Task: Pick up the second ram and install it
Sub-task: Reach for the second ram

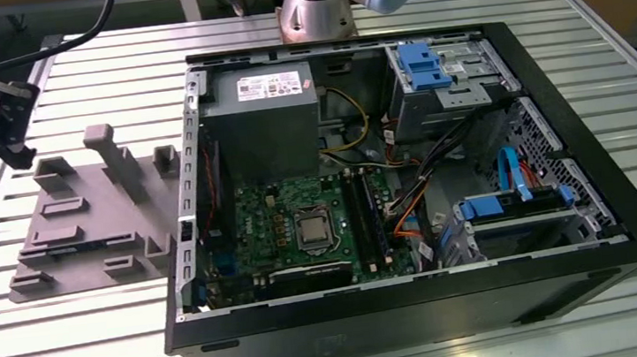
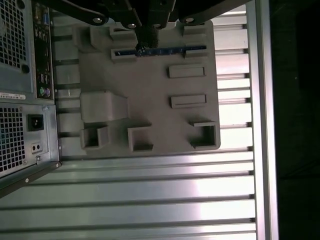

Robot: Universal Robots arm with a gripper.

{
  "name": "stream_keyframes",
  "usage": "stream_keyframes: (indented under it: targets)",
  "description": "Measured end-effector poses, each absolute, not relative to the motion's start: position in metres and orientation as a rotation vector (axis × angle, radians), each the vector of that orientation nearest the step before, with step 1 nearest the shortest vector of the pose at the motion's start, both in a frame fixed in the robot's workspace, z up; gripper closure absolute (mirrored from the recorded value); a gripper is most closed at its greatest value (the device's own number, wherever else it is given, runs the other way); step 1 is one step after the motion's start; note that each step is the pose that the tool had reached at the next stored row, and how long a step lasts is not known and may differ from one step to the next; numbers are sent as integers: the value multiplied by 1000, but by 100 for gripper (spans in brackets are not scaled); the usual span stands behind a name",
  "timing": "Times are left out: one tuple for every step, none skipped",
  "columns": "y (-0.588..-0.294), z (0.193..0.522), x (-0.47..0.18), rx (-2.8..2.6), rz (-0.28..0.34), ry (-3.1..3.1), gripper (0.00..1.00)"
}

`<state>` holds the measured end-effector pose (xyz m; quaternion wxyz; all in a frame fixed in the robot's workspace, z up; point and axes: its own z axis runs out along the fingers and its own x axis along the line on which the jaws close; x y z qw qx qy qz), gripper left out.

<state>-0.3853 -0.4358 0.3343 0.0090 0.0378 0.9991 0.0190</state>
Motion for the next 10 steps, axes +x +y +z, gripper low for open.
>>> stream_keyframes:
  targets:
    - [-436, 334, -385, 118, 59, 3121, 89]
    - [-436, 333, -385, 118, 59, 3122, 89]
    - [-436, 332, -385, 118, 59, 3123, 89]
    - [-436, 332, -385, 118, 58, 3123, 89]
    - [-436, 331, -385, 118, 58, 3124, 89]
    - [-436, 330, -385, 118, 57, 3125, 89]
    - [-436, 330, -385, 118, 57, 3125, 89]
    - [-436, 329, -385, 118, 57, 3126, 89]
    - [-436, 328, -385, 118, 57, 3127, 89]
    - [-436, 327, -385, 118, 56, 3128, 89]
